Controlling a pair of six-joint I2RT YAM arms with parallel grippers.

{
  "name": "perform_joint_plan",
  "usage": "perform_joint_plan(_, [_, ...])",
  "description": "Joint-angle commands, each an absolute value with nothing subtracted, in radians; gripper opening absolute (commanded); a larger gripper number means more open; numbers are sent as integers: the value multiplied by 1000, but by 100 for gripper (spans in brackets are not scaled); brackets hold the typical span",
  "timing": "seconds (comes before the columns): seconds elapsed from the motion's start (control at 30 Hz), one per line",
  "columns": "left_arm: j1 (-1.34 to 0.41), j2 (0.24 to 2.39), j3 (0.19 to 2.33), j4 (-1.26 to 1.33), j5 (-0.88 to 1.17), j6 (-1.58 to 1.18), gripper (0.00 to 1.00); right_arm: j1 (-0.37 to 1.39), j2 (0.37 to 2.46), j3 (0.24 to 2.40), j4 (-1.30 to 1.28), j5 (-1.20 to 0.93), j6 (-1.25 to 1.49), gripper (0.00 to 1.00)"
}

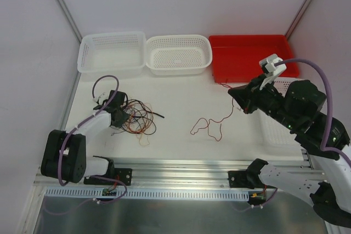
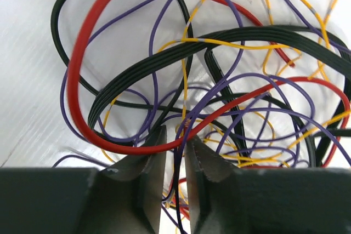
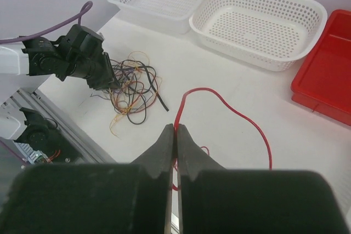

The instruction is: Untangle the cables

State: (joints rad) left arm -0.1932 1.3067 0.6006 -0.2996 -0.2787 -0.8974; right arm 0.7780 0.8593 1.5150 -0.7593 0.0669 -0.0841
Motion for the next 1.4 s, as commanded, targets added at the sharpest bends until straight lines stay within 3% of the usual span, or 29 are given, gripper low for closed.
perform_joint_plan(0.0, [-190,1244,644,-357,-261,-825,20,765,857,1445,-717,95,-86,1])
perform_joint_plan(0.3, [-190,1026,650,-397,-91,-727,40,704,943,982,-467,112,66,1])
perform_joint_plan(0.43, [-189,928,669,-454,-20,-672,55,695,1055,856,-396,123,97,3])
perform_joint_plan(0.63, [-190,815,715,-544,43,-572,68,695,1216,769,-322,124,100,19])
perform_joint_plan(0.87, [-190,670,765,-615,66,-442,81,696,1377,778,-261,106,97,50])
perform_joint_plan(0.97, [-190,614,755,-620,54,-399,84,696,1417,795,-253,109,95,54])
perform_joint_plan(1.23, [-190,523,669,-617,-51,-348,84,696,1508,818,-222,106,86,52])
perform_joint_plan(1.33, [-190,523,676,-612,-72,-344,84,698,1519,828,-216,110,90,35])
perform_joint_plan(1.37, [-190,523,675,-611,-78,-353,84,698,1514,831,-222,112,91,21])
